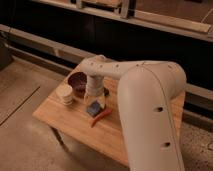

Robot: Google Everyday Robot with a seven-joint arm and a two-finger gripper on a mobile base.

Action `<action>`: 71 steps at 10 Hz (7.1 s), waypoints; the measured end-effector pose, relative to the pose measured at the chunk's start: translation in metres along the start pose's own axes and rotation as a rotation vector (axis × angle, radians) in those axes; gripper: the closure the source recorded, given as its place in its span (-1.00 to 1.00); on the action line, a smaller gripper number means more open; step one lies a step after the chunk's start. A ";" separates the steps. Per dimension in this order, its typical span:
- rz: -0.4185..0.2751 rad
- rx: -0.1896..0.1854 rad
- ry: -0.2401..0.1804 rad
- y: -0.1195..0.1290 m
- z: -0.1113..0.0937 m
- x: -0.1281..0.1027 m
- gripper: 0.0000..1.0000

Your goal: Wipe the white sponge on the table

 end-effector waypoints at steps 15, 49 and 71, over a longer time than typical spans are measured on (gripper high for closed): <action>-0.062 0.055 -0.129 0.019 -0.017 -0.005 1.00; -0.195 0.034 -0.022 0.120 0.028 -0.002 1.00; 0.069 0.261 -0.053 -0.067 0.006 -0.058 1.00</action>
